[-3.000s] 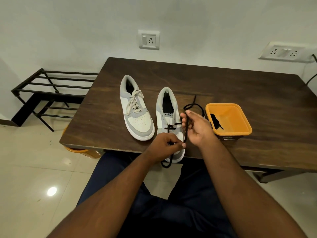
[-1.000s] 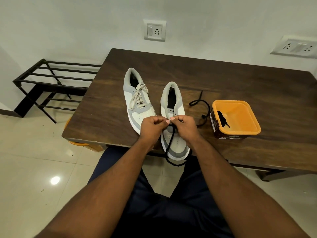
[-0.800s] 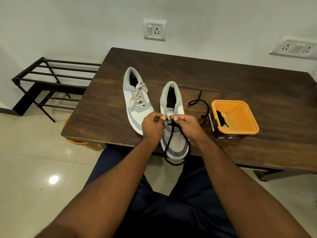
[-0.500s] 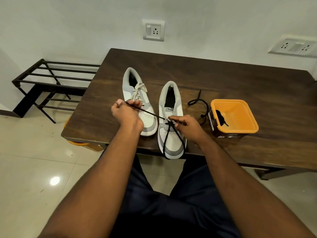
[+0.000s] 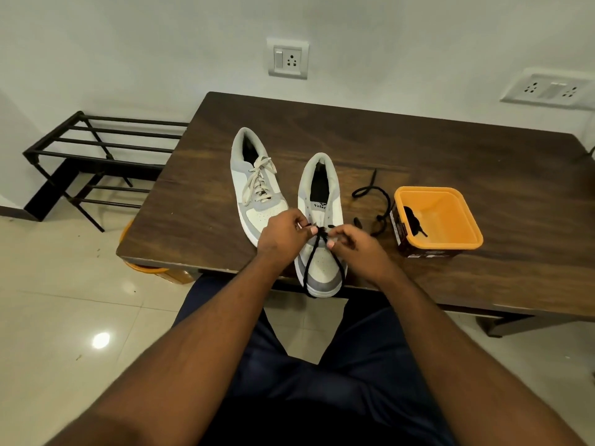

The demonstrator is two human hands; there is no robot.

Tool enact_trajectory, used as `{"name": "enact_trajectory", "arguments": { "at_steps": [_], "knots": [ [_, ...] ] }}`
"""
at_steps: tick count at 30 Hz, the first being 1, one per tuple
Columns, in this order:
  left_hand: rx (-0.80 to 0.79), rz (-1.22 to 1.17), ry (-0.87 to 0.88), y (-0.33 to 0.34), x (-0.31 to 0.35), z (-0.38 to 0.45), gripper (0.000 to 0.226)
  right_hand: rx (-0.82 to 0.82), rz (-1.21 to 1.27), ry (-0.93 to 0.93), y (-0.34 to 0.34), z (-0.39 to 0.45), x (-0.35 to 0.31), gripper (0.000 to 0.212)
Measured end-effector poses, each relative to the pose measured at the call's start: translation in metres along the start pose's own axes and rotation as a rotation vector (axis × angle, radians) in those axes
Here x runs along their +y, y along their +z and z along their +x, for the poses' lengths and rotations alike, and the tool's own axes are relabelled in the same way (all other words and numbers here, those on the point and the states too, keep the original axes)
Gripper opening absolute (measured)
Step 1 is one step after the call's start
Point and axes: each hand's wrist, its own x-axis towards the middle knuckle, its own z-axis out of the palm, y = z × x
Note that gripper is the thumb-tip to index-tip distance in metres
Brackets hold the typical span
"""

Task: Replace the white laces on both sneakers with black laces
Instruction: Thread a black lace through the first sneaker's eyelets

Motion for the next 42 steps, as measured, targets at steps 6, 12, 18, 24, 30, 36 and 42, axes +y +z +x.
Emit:
{"name": "enact_trajectory", "arguments": {
  "at_steps": [6,12,18,24,30,36,42],
  "knots": [
    [0.066,-0.150,-0.031,0.014,-0.005,-0.006,0.023,-0.032,-0.110,0.037,0.025,-0.054,0.014,0.103],
    [0.104,-0.258,-0.056,0.025,-0.005,-0.009,0.021,0.254,-0.063,0.056,0.048,-0.064,0.014,0.072],
    [0.069,-0.419,-0.113,0.021,-0.008,-0.006,0.017,0.075,0.584,0.132,0.048,-0.063,-0.023,0.037],
    [0.046,-0.550,-0.176,0.014,-0.009,-0.006,0.013,0.295,0.122,-0.089,0.036,-0.024,-0.014,0.038],
    [0.355,-0.344,-0.155,-0.002,-0.007,-0.008,0.014,0.318,0.056,-0.095,0.055,-0.018,0.002,0.074],
    [0.644,-0.132,-0.385,-0.030,-0.030,-0.006,0.024,0.241,-0.060,-0.085,0.042,-0.008,0.001,0.093],
    [0.234,0.250,0.202,-0.009,-0.006,-0.023,0.048,0.170,-0.243,-0.069,0.035,0.005,-0.004,0.088]
  ]
}}
